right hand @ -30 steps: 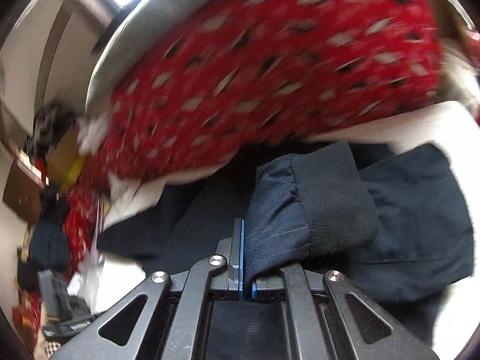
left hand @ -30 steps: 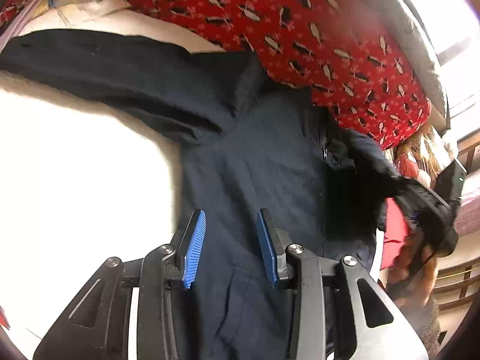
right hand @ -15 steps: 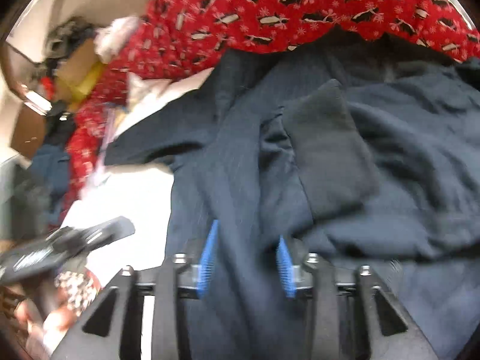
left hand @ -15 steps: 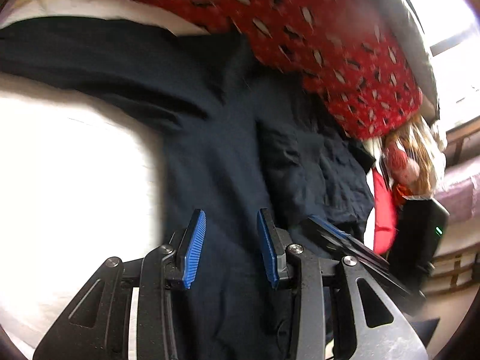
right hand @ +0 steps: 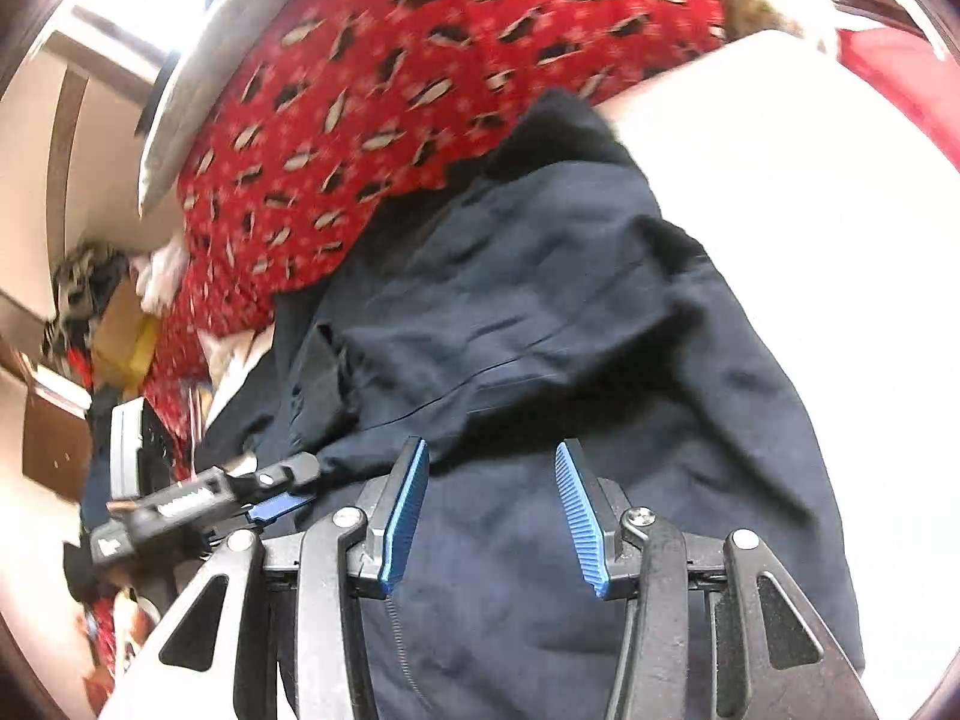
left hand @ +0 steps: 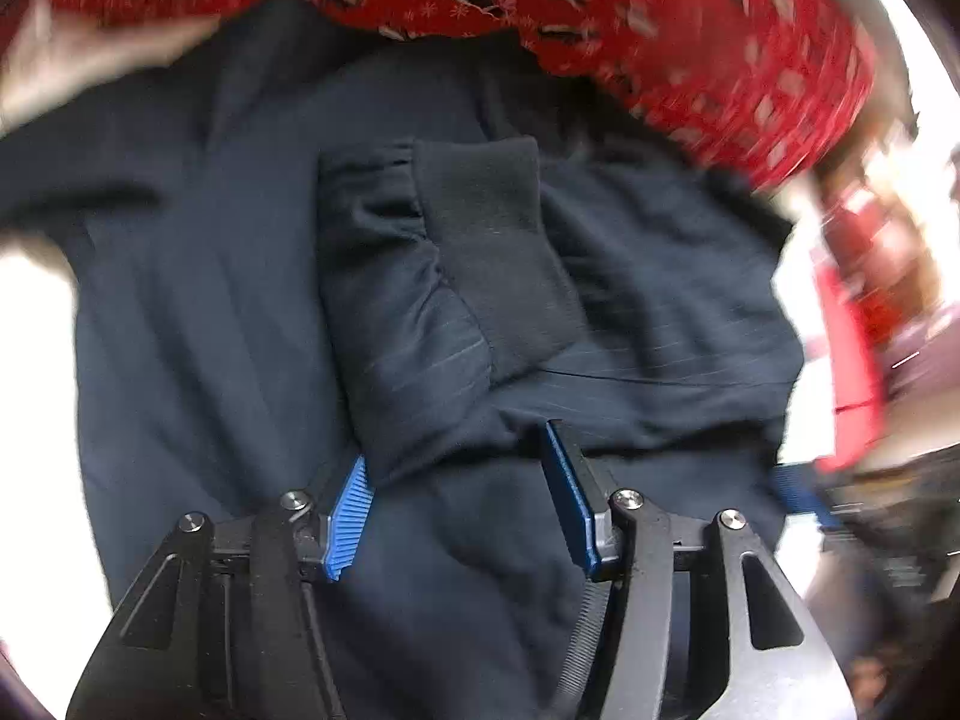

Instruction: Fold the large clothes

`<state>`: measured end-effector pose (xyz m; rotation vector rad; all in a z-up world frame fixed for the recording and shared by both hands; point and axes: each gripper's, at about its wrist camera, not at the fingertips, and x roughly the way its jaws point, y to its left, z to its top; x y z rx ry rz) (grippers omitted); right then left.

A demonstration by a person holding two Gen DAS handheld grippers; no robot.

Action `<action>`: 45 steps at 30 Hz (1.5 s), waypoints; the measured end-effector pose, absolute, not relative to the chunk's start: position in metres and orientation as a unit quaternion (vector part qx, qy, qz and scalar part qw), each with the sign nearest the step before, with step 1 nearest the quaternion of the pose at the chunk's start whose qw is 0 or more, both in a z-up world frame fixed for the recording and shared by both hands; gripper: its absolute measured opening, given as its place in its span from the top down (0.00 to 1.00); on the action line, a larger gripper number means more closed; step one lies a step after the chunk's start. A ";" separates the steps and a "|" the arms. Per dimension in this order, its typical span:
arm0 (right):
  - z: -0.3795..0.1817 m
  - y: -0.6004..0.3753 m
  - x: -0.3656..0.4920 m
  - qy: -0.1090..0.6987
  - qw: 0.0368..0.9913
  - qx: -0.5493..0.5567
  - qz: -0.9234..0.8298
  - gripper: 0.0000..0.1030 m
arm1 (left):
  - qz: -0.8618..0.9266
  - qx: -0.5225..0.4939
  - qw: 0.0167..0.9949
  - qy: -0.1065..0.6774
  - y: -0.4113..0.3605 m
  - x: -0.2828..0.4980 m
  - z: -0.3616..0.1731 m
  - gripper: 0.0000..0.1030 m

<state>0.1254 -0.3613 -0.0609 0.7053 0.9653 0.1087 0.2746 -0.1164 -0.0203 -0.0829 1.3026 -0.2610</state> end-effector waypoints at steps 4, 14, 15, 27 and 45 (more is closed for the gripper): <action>-0.064 -0.377 0.119 0.434 0.826 0.357 0.051 0.55 | -0.044 0.050 0.824 0.562 -0.122 0.291 -0.019 0.82; -0.076 -0.418 0.120 0.394 0.811 0.431 0.036 0.55 | 0.000 -0.148 0.810 0.568 -0.015 0.311 -0.007 0.98; -0.077 -0.422 0.124 0.388 0.811 0.437 0.029 0.55 | -0.006 -0.154 0.803 0.576 -0.013 0.310 -0.012 0.98; -0.068 -0.419 0.190 0.395 0.848 0.353 -0.009 0.96 | -0.075 -0.175 0.802 0.566 -0.012 0.302 -0.010 0.61; -0.109 -0.441 0.184 0.446 0.823 0.348 -0.048 0.94 | -0.064 0.033 0.857 0.511 -0.081 0.246 0.015 0.39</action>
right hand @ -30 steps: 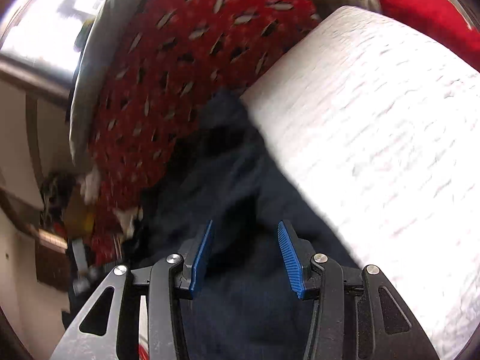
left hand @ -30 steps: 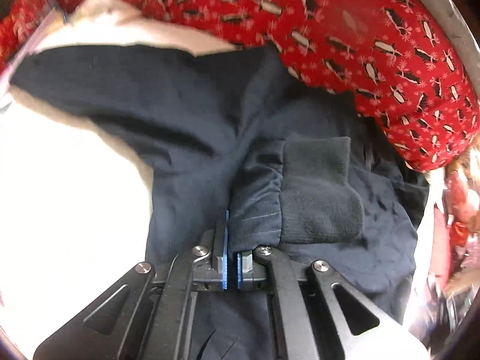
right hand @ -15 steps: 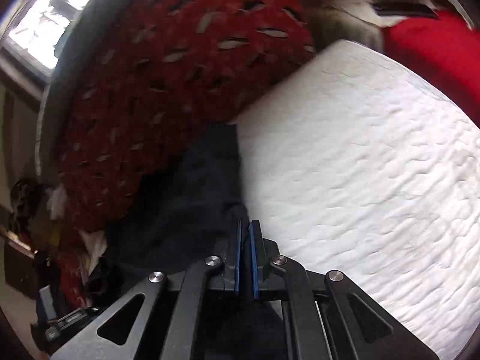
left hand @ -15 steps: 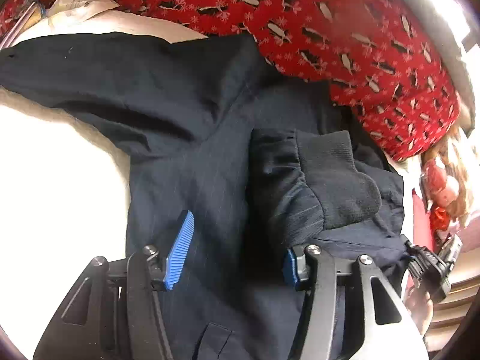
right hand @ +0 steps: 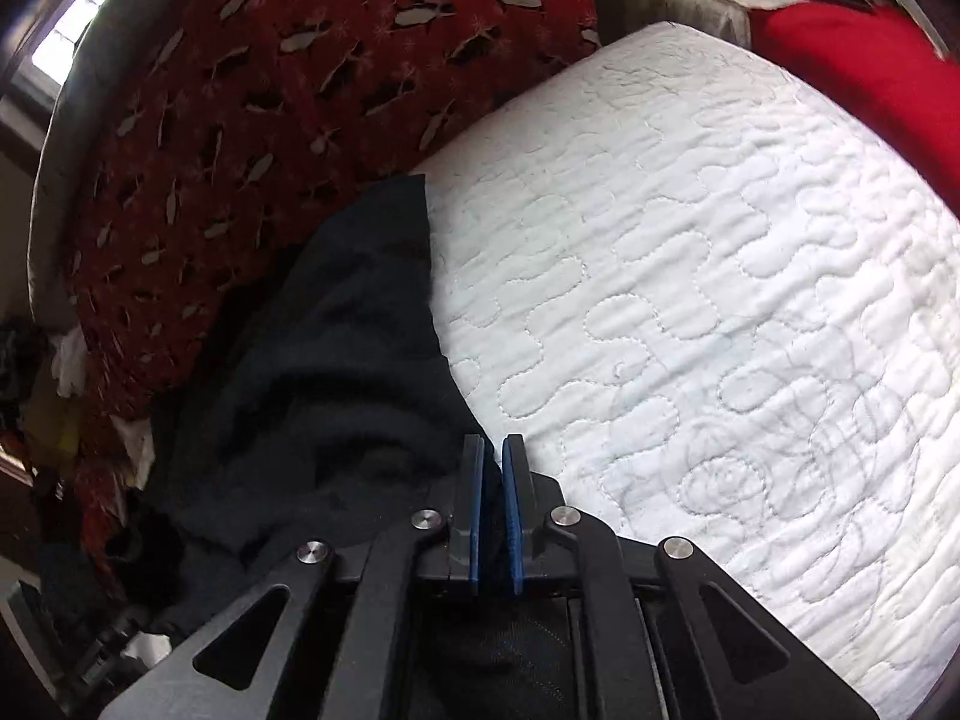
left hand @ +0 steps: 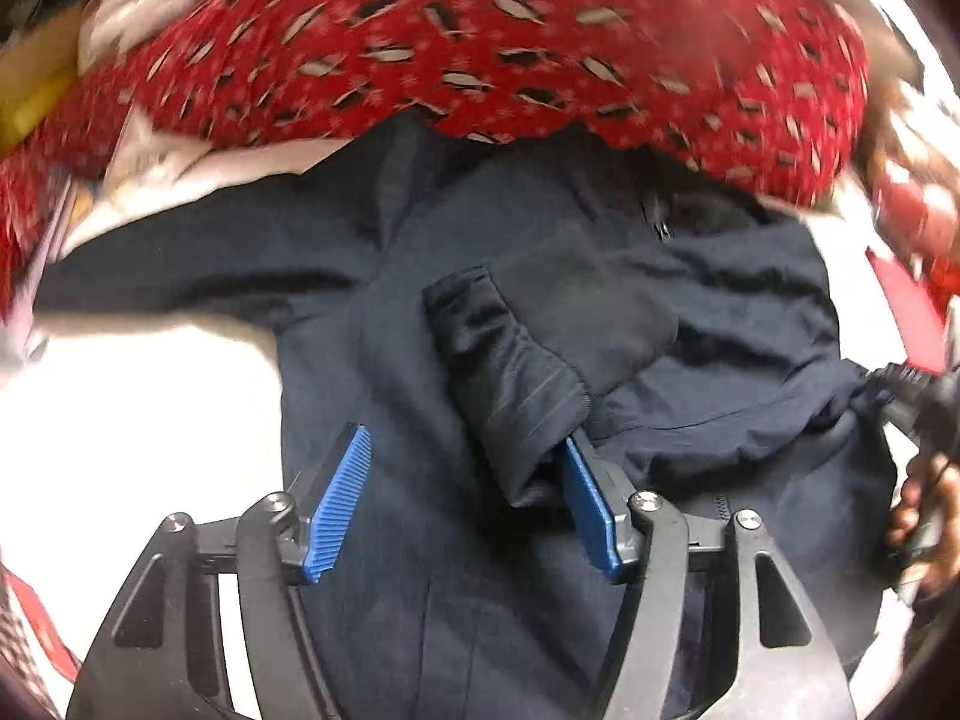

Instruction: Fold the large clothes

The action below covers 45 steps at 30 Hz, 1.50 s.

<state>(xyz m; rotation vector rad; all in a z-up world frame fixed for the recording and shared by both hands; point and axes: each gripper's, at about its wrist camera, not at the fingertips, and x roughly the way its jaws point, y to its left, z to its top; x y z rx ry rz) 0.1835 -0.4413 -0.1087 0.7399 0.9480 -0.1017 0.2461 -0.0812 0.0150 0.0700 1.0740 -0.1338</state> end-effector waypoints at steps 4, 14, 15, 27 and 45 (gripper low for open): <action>-0.111 -0.446 0.185 0.446 0.820 0.356 -0.044 0.94 | -0.044 0.052 0.830 0.553 -0.101 0.277 -0.007 0.38; -0.111 -0.445 0.184 0.446 0.826 0.343 -0.036 0.94 | 0.005 -0.096 0.856 0.508 -0.030 0.297 0.019 0.56; -0.112 -0.445 0.184 0.445 0.826 0.344 -0.034 0.93 | 0.010 -0.097 0.851 0.515 -0.021 0.299 0.016 0.56; -0.091 -0.453 0.197 0.411 0.830 0.376 -0.020 0.68 | -0.047 -0.189 0.797 0.572 0.017 0.293 -0.027 0.42; -0.103 -0.478 0.257 0.444 0.809 0.382 -0.040 0.98 | -0.057 -0.151 0.822 0.545 -0.002 0.316 -0.016 0.46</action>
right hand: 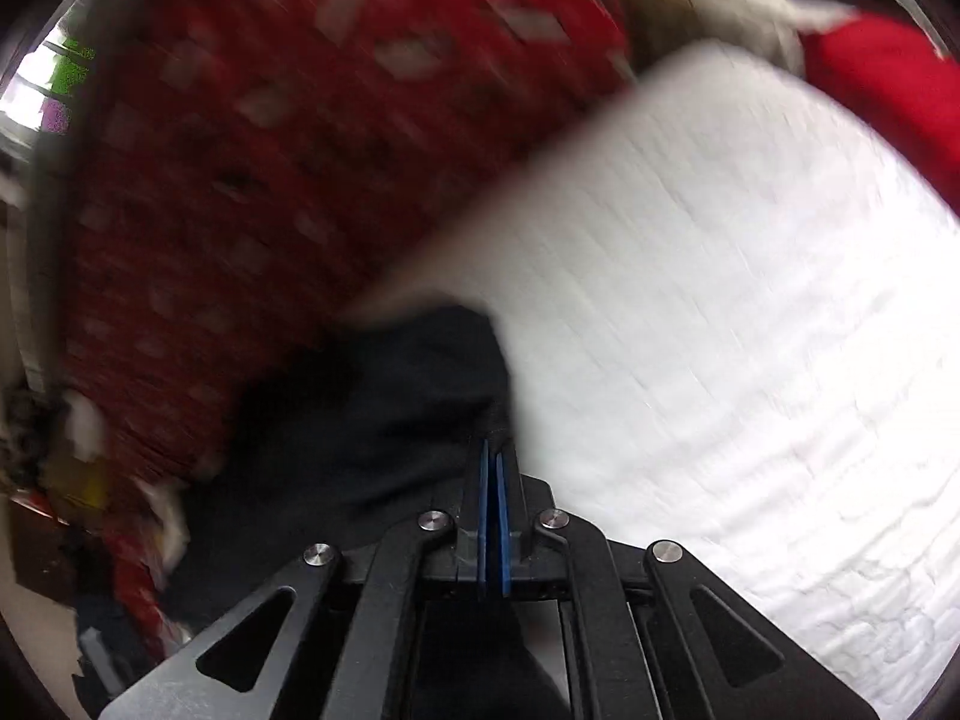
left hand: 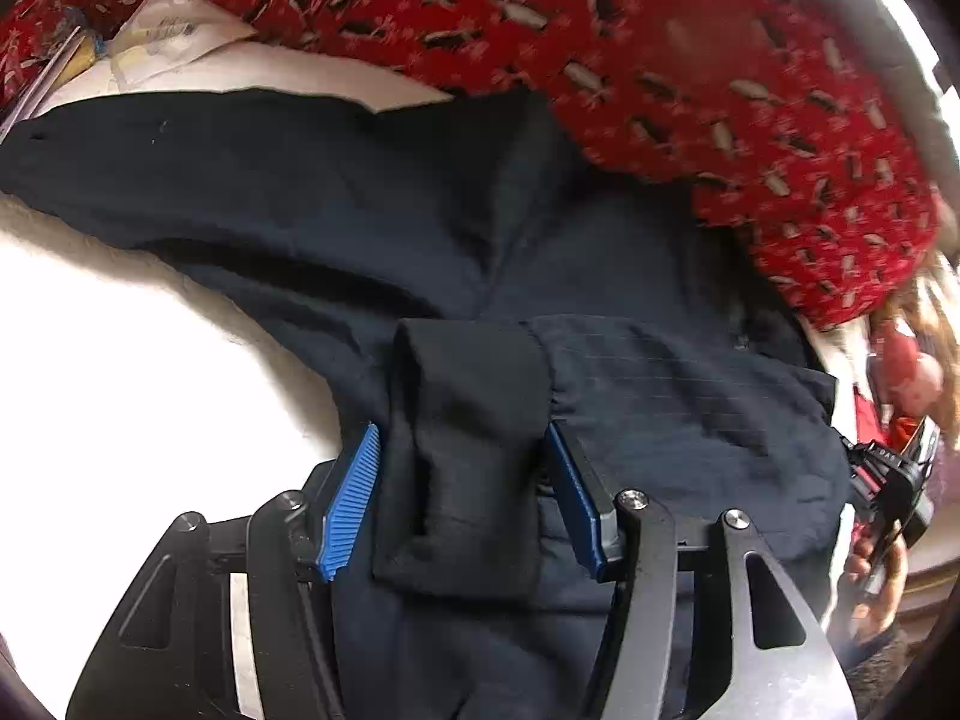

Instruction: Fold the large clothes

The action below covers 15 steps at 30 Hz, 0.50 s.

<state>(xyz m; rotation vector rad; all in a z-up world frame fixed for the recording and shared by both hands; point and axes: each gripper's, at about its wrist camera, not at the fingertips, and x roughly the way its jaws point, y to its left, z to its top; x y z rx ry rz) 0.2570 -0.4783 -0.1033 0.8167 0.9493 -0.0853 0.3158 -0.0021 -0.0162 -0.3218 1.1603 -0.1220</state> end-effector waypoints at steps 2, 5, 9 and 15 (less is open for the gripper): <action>-0.094 -0.486 0.235 0.402 0.816 0.415 -0.038 0.90 | -0.072 -0.167 0.833 0.523 0.002 0.304 -0.004 0.46; -0.087 -0.487 0.209 0.373 0.812 0.448 0.013 0.66 | -0.094 -0.159 0.842 0.508 -0.013 0.292 0.007 0.46; -0.103 -0.459 0.200 0.448 0.797 0.403 0.035 0.74 | -0.097 -0.118 0.838 0.524 -0.042 0.288 -0.010 0.46; -0.112 -0.452 0.174 0.448 0.821 0.353 -0.016 0.94 | -0.085 -0.088 0.825 0.551 -0.049 0.291 -0.034 0.49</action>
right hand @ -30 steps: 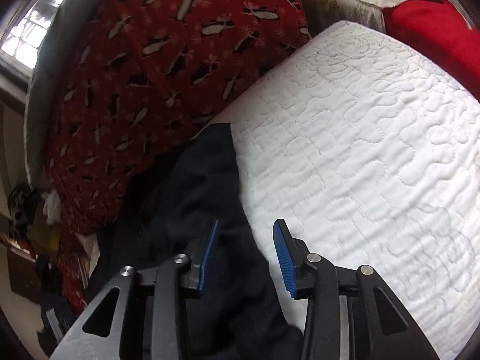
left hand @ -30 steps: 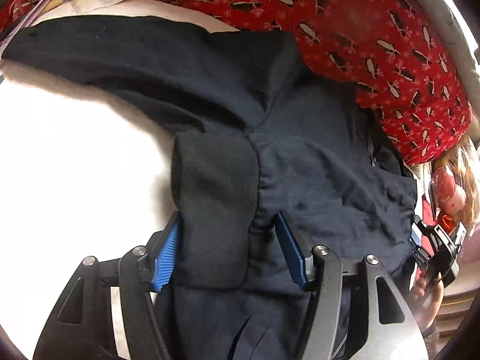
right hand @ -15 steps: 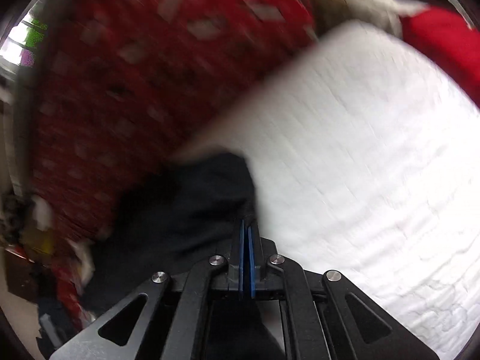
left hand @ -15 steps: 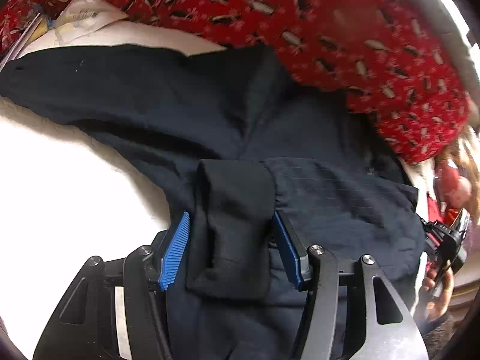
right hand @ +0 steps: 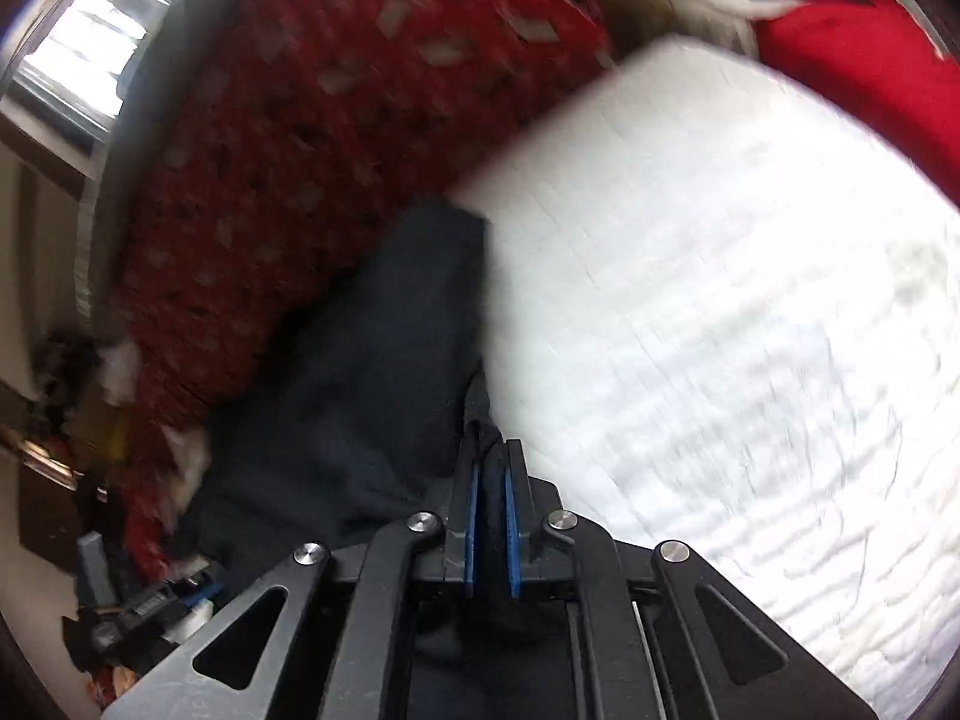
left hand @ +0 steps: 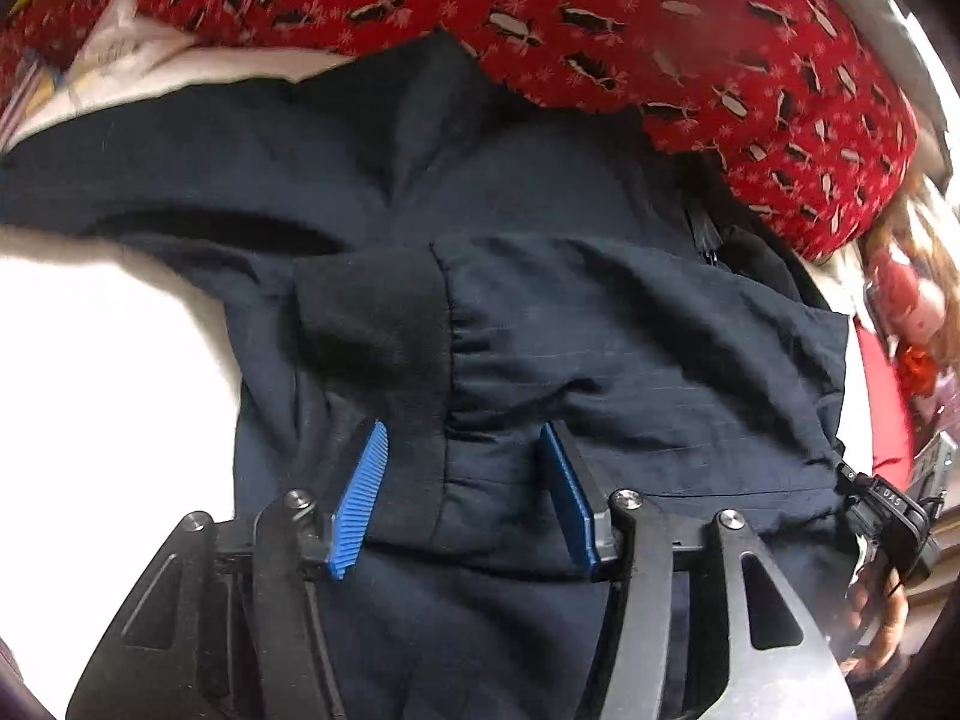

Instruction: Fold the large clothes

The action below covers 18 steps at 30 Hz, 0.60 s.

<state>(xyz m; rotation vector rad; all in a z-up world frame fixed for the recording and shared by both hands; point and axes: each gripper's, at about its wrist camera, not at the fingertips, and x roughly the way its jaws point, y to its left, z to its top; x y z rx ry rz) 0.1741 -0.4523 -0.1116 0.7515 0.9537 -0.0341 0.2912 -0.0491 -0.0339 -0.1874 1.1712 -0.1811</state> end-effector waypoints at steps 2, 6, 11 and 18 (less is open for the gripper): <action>-0.108 -0.445 0.176 0.445 0.833 0.328 -0.023 0.85 | -0.102 -0.115 0.824 0.545 -0.042 0.288 -0.025 0.49; -0.055 -0.437 0.162 0.351 0.873 0.336 -0.049 0.80 | -0.106 -0.145 0.820 0.543 -0.028 0.284 -0.024 0.49; -0.062 -0.383 0.196 0.399 0.874 0.277 -0.002 0.69 | -0.121 -0.186 0.798 0.560 -0.015 0.286 -0.032 0.49; -0.067 -0.326 0.228 0.415 0.872 0.259 -0.017 0.76 | -0.082 -0.255 0.821 0.505 0.088 0.297 0.008 0.49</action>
